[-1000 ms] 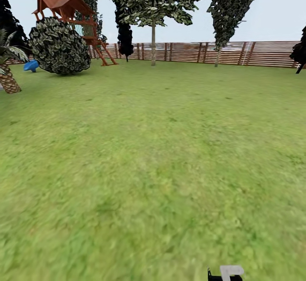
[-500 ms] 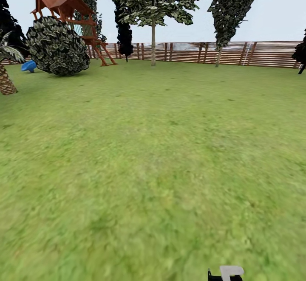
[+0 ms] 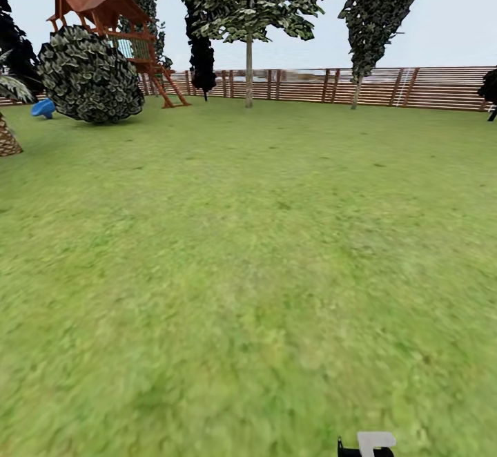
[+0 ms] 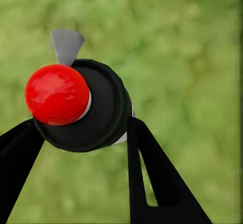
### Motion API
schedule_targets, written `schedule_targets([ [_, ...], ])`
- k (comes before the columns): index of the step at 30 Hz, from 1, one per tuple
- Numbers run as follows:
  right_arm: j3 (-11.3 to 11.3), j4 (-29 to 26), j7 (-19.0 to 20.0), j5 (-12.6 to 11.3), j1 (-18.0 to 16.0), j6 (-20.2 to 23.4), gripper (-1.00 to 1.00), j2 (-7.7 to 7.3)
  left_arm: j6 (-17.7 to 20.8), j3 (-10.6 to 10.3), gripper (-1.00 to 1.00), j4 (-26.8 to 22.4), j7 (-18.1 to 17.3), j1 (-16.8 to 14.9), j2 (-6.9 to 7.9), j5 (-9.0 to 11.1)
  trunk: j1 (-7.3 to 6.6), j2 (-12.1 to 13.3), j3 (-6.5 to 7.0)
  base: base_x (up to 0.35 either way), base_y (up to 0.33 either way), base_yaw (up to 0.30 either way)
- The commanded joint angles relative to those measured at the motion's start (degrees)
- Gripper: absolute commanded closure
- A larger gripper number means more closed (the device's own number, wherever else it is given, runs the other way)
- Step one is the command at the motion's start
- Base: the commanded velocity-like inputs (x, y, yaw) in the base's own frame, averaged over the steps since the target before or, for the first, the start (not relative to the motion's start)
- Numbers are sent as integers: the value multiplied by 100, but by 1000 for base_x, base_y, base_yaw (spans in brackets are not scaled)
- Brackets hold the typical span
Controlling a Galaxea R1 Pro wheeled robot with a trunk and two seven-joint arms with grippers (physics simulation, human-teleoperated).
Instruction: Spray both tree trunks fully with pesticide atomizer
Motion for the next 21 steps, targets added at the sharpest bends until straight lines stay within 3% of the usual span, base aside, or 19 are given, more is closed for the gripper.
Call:
schedule_targets([
  [1, 51, 3, -7, -59, -3, -18, -100, 0, -30, 40, 100, 20, -40, -8, 2, 22, 2, -2, -5, 323, 0, 0],
  [21, 51, 3, -7, -59, -3, -18, -100, 0, -30, 40, 100, 20, -32, -8, -16, 22, 2, -2, -5, 309, 0, 0],
])
